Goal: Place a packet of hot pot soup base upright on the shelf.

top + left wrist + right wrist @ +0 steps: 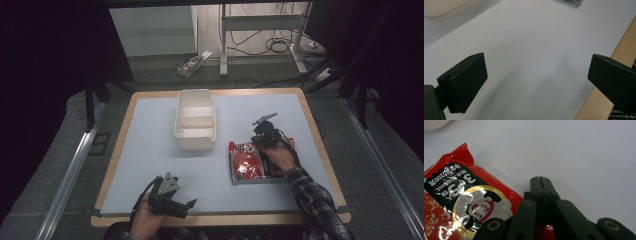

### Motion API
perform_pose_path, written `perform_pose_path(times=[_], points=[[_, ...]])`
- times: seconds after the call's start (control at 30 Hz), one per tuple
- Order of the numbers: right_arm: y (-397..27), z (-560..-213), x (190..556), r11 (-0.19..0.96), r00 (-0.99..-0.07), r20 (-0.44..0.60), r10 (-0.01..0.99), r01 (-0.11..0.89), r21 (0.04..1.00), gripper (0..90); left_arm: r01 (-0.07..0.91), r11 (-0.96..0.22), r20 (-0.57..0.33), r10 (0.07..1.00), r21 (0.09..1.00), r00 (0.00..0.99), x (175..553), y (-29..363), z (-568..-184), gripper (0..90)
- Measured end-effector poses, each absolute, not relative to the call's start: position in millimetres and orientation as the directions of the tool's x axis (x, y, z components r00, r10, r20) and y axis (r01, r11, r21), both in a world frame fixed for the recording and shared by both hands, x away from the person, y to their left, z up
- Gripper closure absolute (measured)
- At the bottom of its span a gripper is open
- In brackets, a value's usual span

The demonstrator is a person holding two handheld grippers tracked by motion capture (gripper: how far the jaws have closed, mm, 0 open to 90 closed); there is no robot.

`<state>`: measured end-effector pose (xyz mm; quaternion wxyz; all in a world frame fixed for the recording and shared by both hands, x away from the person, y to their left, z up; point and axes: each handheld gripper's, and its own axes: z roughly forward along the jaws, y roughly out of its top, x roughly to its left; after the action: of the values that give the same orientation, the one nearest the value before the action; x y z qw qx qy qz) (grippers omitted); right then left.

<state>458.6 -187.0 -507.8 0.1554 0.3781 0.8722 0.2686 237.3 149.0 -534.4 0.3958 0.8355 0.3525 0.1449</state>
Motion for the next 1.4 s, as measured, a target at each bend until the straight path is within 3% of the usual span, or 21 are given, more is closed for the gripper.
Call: perform_pose_path(times=[0.43,0.53,0.8,1.13,1.4], points=[[-169.6,-509.2,422.0,0.662,-0.724,-0.135,0.676,0.517,0.542,89.4,0.474,-0.444,-0.033,0.702,0.761,0.711,237.6,148.3,-534.3,2.4],[-173.3,-502.6,420.1,0.647,-0.721,-0.13,0.68,0.507,0.569,88.9,0.473,-0.441,-0.033,0.704,0.762,0.71,237.4,148.7,-534.0,2.4],[-221.9,-489.7,407.5,0.558,-0.648,-0.104,0.754,0.549,0.623,88.3,0.471,-0.437,-0.036,0.702,0.766,0.711,236.8,148.8,-533.1,2.5],[-286.5,-482.8,378.6,0.48,-0.514,-0.143,0.846,0.615,0.626,87.8,0.468,-0.441,-0.034,0.699,0.766,0.714,237.2,147.8,-532.8,2.5],[-296.9,-496.9,365.9,0.424,-0.505,-0.029,0.863,0.691,0.585,89.0,0.468,-0.443,-0.035,0.697,0.765,0.716,238.6,146.2,-533.2,2.5]])
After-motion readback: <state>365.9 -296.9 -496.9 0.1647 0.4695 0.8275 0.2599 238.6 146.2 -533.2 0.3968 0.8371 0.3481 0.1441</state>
